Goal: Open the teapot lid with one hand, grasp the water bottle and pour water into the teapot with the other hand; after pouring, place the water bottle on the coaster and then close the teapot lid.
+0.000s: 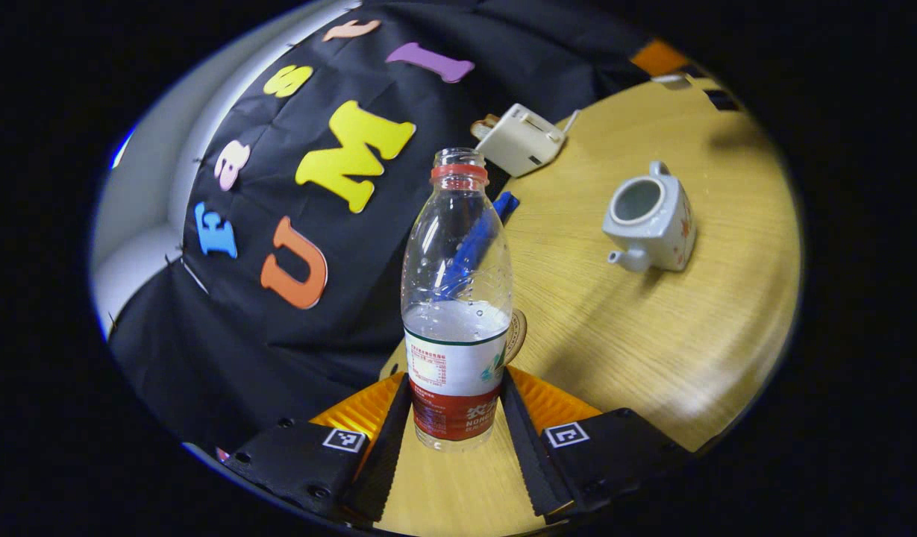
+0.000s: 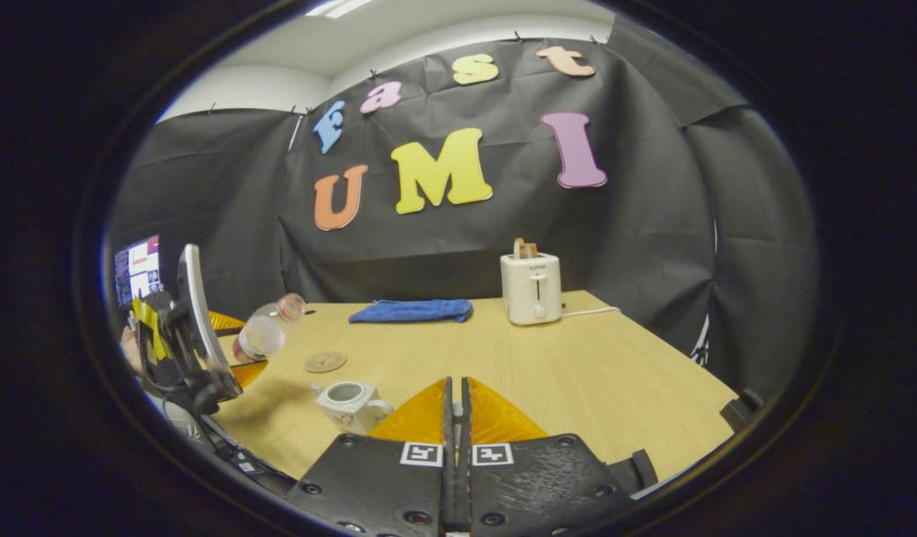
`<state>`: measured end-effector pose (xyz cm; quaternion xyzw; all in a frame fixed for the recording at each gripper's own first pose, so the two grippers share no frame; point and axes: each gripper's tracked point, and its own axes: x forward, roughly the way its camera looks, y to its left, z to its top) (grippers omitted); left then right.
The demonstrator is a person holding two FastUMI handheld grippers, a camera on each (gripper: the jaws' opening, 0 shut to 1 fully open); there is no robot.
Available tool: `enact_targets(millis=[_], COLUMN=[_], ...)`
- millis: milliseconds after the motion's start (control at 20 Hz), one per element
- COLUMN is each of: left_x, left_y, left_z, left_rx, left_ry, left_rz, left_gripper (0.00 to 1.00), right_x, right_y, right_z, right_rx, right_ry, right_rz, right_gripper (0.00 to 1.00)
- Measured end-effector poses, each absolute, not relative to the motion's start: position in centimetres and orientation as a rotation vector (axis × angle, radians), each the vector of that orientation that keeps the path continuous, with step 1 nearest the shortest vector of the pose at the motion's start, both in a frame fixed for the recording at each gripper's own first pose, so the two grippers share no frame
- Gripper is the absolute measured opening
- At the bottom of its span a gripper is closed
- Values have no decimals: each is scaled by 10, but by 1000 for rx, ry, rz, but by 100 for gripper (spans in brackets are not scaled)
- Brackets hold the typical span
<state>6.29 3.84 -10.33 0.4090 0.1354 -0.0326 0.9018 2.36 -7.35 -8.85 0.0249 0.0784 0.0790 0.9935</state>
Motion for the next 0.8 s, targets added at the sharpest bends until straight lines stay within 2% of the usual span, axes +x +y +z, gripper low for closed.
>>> enact_targets(millis=[300, 600, 800], left_x=[57, 96, 132], left_y=[31, 28, 36], left_z=[-101, -77, -81], left_rx=[259, -25, -103], left_ry=[285, 211, 195], left_rz=[-57, -88, -89], left_gripper=[72, 72, 72], right_x=[25, 25, 25], right_y=[-64, -58, -62], right_z=[-85, -87, -91], right_rx=[33, 29, 38], right_ry=[155, 158, 164], right_rz=[170, 177, 169], right_gripper=[0, 0, 0])
